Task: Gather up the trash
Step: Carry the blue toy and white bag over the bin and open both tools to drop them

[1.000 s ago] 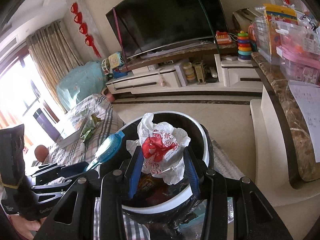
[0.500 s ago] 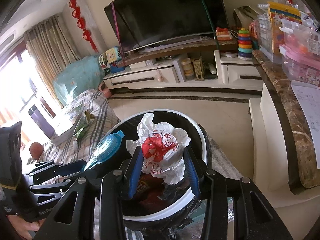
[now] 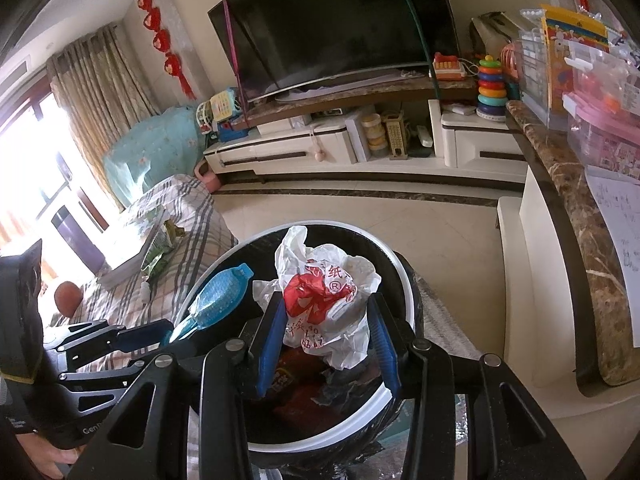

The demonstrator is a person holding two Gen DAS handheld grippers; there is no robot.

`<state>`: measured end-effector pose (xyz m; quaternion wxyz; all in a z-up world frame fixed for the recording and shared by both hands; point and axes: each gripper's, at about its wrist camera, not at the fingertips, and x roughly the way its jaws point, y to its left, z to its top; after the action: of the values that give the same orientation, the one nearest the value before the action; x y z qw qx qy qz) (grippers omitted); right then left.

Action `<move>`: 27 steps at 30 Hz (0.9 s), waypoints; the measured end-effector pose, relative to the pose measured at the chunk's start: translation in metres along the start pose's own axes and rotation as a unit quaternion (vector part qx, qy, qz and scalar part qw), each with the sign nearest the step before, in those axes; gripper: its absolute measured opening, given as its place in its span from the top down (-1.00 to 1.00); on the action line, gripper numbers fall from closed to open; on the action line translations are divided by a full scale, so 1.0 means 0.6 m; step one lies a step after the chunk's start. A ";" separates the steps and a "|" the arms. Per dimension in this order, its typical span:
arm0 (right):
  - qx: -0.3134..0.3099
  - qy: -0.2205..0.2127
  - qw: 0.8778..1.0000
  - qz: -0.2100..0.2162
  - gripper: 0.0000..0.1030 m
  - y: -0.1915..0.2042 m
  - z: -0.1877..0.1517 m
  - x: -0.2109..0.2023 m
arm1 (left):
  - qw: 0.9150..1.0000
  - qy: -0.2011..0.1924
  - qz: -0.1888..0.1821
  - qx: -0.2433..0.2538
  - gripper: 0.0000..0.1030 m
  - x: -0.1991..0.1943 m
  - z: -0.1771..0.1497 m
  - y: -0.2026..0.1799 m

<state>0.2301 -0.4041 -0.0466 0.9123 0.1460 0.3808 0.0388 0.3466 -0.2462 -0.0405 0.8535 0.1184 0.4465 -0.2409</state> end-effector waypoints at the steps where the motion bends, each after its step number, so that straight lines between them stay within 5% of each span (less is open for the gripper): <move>1: 0.000 0.001 1.000 0.000 0.19 0.000 0.000 0.001 | 1.000 0.001 0.001 0.001 0.36 0.000 0.000 -0.001; 27: -0.008 0.017 1.000 -0.009 0.11 -0.005 0.007 0.012 | 1.000 0.007 -0.001 0.004 0.31 -0.004 0.005 0.002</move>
<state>0.2379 -0.4068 -0.0498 0.9072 0.1344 0.3969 0.0365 0.3481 -0.2459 -0.0369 0.8498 0.1226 0.4514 -0.2429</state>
